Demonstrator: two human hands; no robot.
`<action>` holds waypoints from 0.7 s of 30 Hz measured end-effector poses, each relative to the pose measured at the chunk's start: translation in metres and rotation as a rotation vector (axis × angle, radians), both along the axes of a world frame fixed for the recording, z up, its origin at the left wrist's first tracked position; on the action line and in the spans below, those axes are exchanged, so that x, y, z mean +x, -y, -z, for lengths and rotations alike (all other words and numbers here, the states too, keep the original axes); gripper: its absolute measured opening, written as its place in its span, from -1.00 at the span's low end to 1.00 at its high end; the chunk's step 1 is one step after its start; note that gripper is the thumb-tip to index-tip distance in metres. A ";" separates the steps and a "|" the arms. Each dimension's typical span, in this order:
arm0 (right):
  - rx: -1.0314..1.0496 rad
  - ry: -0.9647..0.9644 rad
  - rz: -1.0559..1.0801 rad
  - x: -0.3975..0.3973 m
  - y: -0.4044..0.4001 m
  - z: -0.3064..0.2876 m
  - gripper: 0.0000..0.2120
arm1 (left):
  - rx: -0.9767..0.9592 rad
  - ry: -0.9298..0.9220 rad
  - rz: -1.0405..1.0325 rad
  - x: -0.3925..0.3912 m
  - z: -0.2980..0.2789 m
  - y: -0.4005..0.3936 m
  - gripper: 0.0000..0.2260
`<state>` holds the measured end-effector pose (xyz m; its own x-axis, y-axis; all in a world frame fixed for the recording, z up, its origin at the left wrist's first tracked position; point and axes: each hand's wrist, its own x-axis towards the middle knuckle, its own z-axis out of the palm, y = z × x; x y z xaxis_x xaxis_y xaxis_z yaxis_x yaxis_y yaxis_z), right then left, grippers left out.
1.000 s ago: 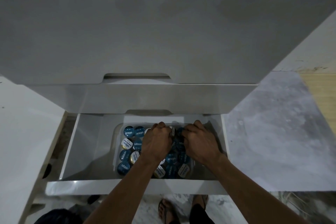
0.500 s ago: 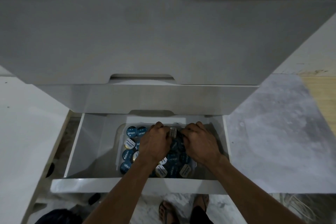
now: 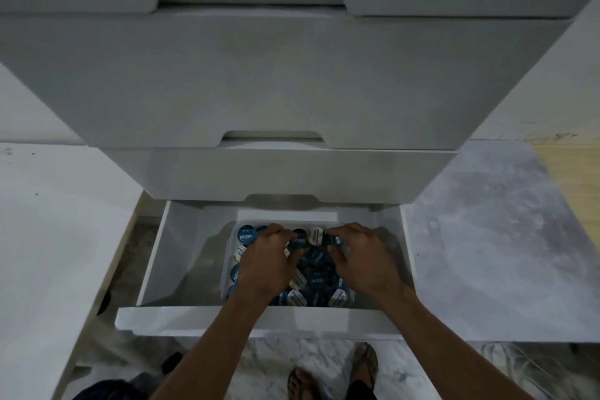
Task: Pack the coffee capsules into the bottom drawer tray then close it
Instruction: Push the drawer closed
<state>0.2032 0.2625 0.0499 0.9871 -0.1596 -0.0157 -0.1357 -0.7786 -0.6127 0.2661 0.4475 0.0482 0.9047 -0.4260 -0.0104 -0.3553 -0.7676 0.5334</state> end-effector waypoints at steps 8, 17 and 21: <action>0.111 0.120 0.050 -0.026 -0.015 -0.024 -0.70 | -0.129 0.138 -0.037 -0.025 -0.020 -0.026 -0.82; -0.079 0.271 0.058 -0.086 -0.043 -0.022 -0.65 | 0.008 0.261 -0.239 -0.108 -0.017 -0.073 -0.55; -0.261 0.222 0.121 -0.110 -0.059 -0.014 -0.51 | 0.145 0.229 -0.219 -0.126 -0.009 -0.084 -0.45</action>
<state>0.0931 0.3212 0.0639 0.9355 -0.2455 0.2541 -0.1220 -0.8993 -0.4199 0.1399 0.5311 0.0576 0.9602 -0.2307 0.1576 -0.2720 -0.9006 0.3389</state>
